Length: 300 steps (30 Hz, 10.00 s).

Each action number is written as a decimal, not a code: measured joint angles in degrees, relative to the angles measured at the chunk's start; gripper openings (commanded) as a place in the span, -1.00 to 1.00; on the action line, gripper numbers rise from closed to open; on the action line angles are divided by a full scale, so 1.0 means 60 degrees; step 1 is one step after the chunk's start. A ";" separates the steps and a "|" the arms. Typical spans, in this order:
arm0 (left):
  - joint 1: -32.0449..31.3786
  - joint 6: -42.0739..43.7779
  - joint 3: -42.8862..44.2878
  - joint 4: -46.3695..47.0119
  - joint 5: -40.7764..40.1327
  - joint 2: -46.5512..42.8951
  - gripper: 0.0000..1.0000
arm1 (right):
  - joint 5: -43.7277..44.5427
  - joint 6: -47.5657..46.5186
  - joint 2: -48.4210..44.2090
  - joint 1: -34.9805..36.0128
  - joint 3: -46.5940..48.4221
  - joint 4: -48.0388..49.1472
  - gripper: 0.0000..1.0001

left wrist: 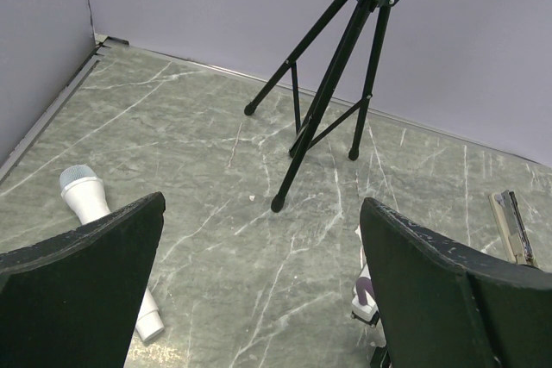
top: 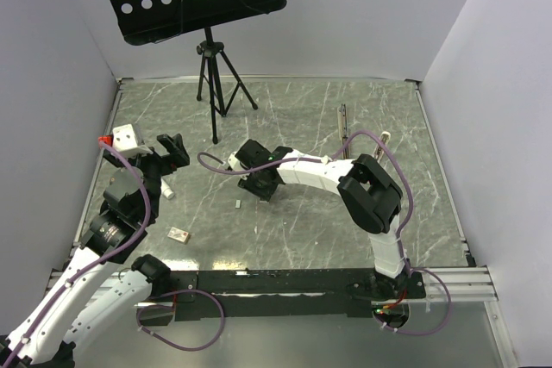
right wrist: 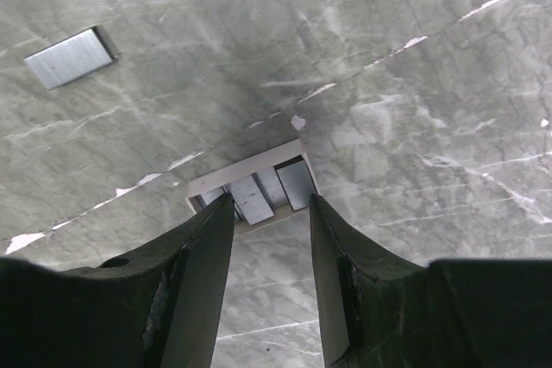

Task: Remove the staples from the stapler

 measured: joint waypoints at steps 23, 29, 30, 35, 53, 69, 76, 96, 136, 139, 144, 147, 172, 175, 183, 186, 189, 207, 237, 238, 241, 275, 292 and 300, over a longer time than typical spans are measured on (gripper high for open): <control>0.0004 0.0000 0.0000 0.0051 0.0004 0.0004 0.99 | 0.0535 0.0026 0.0000 0.0004 -0.0073 0.0204 -0.02; 0.0004 0.0000 0.0000 0.0069 0.0004 0.0004 0.99 | 0.0645 0.0022 0.0000 0.0004 -0.0146 0.0219 -0.02; 0.0004 0.0000 0.0000 0.0069 0.0004 0.0004 0.99 | 0.0674 0.0022 0.0000 0.0004 -0.0146 0.0233 -0.02; 0.0004 0.0000 0.0000 0.0073 0.0004 0.0004 0.99 | 0.0750 0.0018 0.0000 0.0011 -0.0146 0.0266 -0.02; 0.0004 0.0000 -0.0004 0.0076 0.0004 -0.0066 0.99 | 0.0769 0.0255 -0.0113 0.0022 -0.0193 0.0233 0.00; 0.0000 -0.0004 -0.0211 0.0149 -0.0007 -0.0627 0.99 | 0.0823 0.4754 -0.0488 0.0178 0.1330 -0.0535 -0.03; 0.0004 -0.0015 -0.0233 0.0160 -0.0091 -0.0801 0.99 | 0.1239 0.7446 -0.0160 0.0535 0.1847 -0.1209 -0.04; 0.0004 -0.0015 -0.0313 0.0353 -0.0178 -0.0998 0.99 | 0.1832 0.9898 0.2058 0.1297 0.3566 -0.2084 -0.10; 0.0000 -0.0015 -0.0313 0.0353 -0.0175 -0.0994 0.99 | 0.1894 0.8083 0.2466 0.1574 0.3621 -0.1716 -0.60; 0.0000 -0.0015 -0.0313 0.0353 -0.0178 -0.0991 0.99 | 0.1701 0.7439 0.2175 0.1577 0.3155 -0.1381 -0.62; 0.0004 -0.0015 -0.0313 0.0353 -0.0178 -0.0987 0.99 | 0.1337 0.6029 0.1337 0.1545 0.2211 -0.0951 -0.64; 0.0004 -0.0015 -0.0313 0.0353 -0.0178 -0.0987 0.99 | 0.1107 0.5115 0.0765 0.1457 0.1814 -0.0656 -0.64; 0.0004 -0.0015 -0.0313 0.0357 -0.0175 -0.0878 0.99 | -0.1206 0.0186 -0.0732 -0.0011 0.0066 0.0576 -0.61; 0.0004 -0.0011 -0.0313 0.0357 -0.0175 -0.0878 0.99 | -0.1209 -0.0025 -0.0732 -0.0011 0.0051 0.0605 -0.61; 0.0004 -0.0007 -0.0313 0.0357 -0.0175 -0.0871 0.99 | -0.1545 -0.0517 -0.0732 -0.0120 -0.0452 0.0841 -0.61; 0.0004 -0.0004 -0.0313 0.0357 -0.0178 -0.0871 0.99 | -0.1632 -0.0612 -0.0732 -0.0197 -0.0521 0.0907 -0.61; 0.0004 -0.0004 -0.0313 0.0357 -0.0178 -0.0867 0.99 | -0.1734 -0.0732 -0.0732 -0.0244 -0.0554 0.0936 -0.61; 0.0004 0.0000 -0.0313 0.0357 -0.0175 -0.0809 0.99 | -0.1996 -0.1060 -0.0674 -0.0419 -0.0783 0.1118 -0.60; 0.0004 0.0000 -0.0313 0.0357 -0.0168 -0.0703 0.99 | -0.1348 -0.1035 -0.0943 -0.0423 -0.1133 0.1239 -0.26; 0.0004 0.0000 -0.0313 0.0361 -0.0168 -0.0678 0.99 | -0.1311 -0.1002 -0.1078 -0.0423 -0.1188 0.1242 -0.21; 0.0004 0.0000 -0.0313 0.0361 -0.0164 -0.0656 0.99 | -0.1253 -0.0860 -0.1308 -0.0423 -0.1202 0.1348 -0.08; 0.2324 -0.8353 0.1625 -0.6579 0.1938 0.4360 0.62 | 0.1129 0.6473 -0.4918 -0.0739 -0.3388 0.2025 1.00; 0.2361 -1.3253 0.0459 -0.9588 0.3340 0.5136 0.67 | 0.1064 0.6754 -0.5912 -0.0732 -0.3996 0.2634 1.00; 0.2361 -1.3759 0.0058 -0.9646 0.3406 0.5268 0.77 | 0.0933 0.6750 -0.5898 -0.0732 -0.3996 0.2637 0.99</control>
